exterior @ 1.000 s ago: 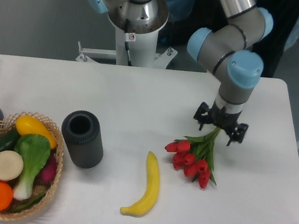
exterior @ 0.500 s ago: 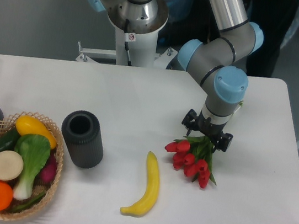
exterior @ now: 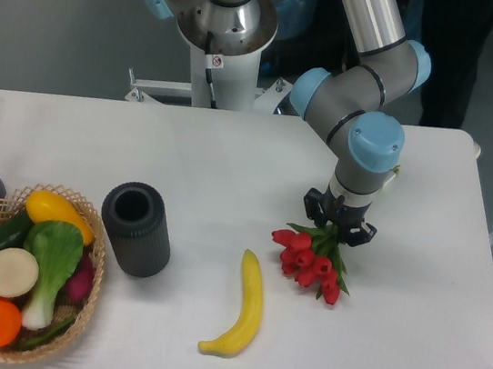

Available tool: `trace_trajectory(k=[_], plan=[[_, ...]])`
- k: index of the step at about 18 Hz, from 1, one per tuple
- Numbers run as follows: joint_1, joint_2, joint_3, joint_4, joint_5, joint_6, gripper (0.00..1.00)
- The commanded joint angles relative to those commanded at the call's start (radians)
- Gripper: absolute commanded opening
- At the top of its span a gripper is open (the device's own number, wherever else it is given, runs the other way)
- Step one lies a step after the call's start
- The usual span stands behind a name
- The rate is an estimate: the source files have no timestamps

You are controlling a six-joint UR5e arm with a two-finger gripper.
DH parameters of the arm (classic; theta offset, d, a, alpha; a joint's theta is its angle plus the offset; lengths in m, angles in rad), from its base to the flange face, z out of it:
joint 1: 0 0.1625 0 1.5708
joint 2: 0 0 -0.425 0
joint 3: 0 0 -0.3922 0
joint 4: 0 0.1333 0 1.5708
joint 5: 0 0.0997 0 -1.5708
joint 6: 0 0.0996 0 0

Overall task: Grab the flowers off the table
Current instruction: 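Lift the gripped tulips up off the table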

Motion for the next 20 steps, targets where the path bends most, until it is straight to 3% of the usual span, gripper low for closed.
trace_trajectory(k=[2,12,14,17,20], plan=[[0.005,0.011,0.005,-0.002,0.0,0.002,0.02],[0.075,0.075,0.072,-0.026,-0.008,0.002,0.04],[0.08,0.08,0.112,-0.057,-0.006,-0.001,0.06],[0.074,0.077,0.199,-0.155,-0.009,-0.037,0.09],[0.057,0.068,0.229,-0.158,-0.008,-0.052,0.09]])
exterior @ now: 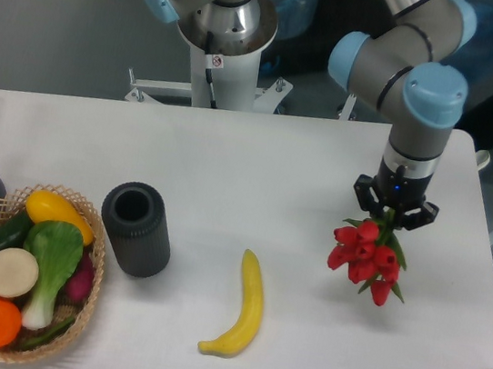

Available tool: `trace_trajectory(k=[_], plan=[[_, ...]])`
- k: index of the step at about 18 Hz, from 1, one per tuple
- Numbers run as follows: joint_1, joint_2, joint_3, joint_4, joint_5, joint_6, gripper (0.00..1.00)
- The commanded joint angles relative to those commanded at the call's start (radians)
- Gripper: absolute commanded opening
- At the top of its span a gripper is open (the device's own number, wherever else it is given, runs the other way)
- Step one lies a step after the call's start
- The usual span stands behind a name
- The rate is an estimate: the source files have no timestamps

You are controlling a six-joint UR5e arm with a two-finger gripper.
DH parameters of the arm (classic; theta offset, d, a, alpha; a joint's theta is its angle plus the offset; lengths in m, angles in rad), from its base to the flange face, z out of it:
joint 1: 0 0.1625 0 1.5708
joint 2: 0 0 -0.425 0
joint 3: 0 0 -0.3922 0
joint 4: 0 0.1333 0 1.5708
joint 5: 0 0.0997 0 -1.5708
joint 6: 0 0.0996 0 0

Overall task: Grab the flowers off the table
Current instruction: 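Lift the gripped tulips up off the table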

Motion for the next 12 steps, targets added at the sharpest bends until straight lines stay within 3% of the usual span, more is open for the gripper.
trace_trajectory(k=[12], plan=[[0.001,0.002,0.015,-0.006,0.008,0.02,0.1]])
